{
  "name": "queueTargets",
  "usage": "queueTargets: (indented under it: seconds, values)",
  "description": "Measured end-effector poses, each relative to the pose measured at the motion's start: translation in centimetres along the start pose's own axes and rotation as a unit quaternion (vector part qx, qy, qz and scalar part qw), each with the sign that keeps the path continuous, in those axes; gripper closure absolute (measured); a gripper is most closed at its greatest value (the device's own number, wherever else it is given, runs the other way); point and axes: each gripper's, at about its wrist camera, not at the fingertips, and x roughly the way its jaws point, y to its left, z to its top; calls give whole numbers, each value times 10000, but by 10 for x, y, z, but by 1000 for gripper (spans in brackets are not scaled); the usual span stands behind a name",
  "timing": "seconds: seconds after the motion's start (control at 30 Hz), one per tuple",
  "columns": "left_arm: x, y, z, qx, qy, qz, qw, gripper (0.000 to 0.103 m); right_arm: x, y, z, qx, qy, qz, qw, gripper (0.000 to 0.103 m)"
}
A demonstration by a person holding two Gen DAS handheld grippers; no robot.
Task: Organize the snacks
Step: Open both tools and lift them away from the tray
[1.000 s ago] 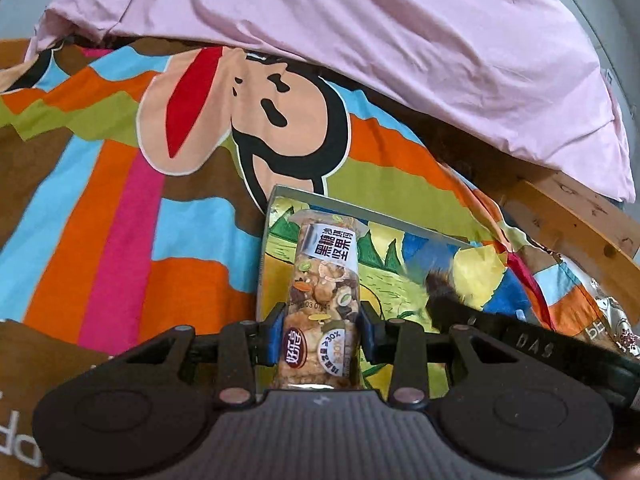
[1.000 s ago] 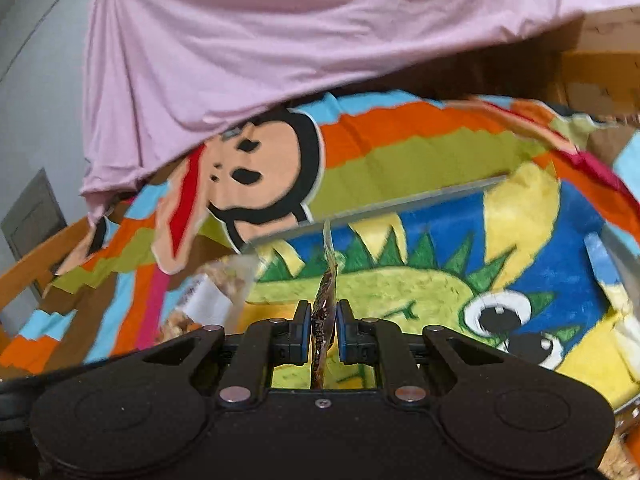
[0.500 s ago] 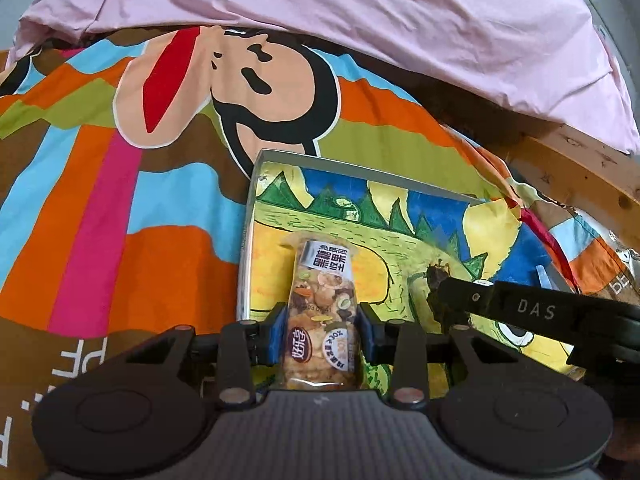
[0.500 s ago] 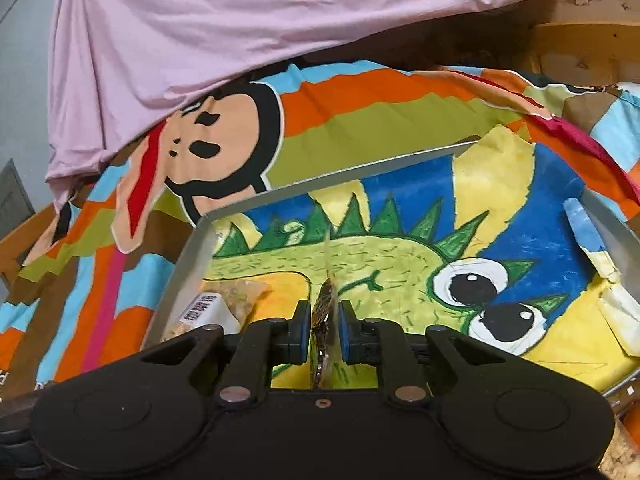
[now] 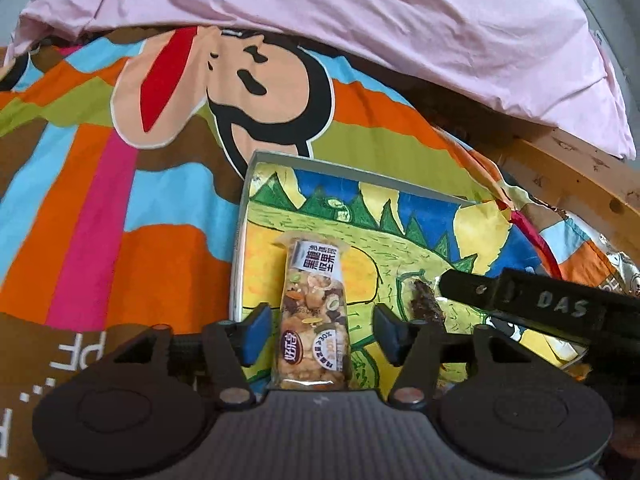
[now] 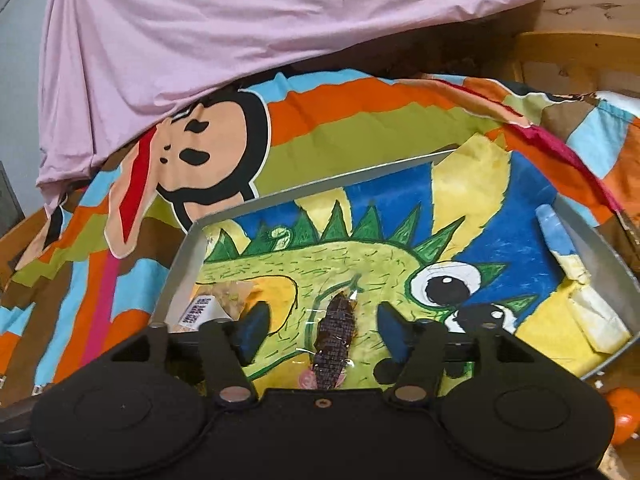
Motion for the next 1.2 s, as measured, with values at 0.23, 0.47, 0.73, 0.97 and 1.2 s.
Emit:
queueTargets:
  seconds: [0.23, 0.47, 0.73, 0.97, 1.2]
  values:
    - [-32, -9, 11, -91, -231, 264, 9993, 16, -42, -4, 11, -239, -310, -127, 9992, 11]
    - [-79, -21, 17, -20, -464, 548, 9974, 5, -92, -3, 17, -534, -735, -88, 9958, 1]
    - [-139, -41, 9, 75, -677, 832, 9942, 1, -145, -2, 9, -867, -1069, -26, 9905, 1]
    - [-179, -52, -14, 143, -658, 1018, 9925, 1, -181, -14, -12, -532, -856, 84, 9949, 1]
    - [-213, -54, -42, 124, -508, 1205, 9913, 1, -217, -17, -39, -491, -636, 109, 9967, 1]
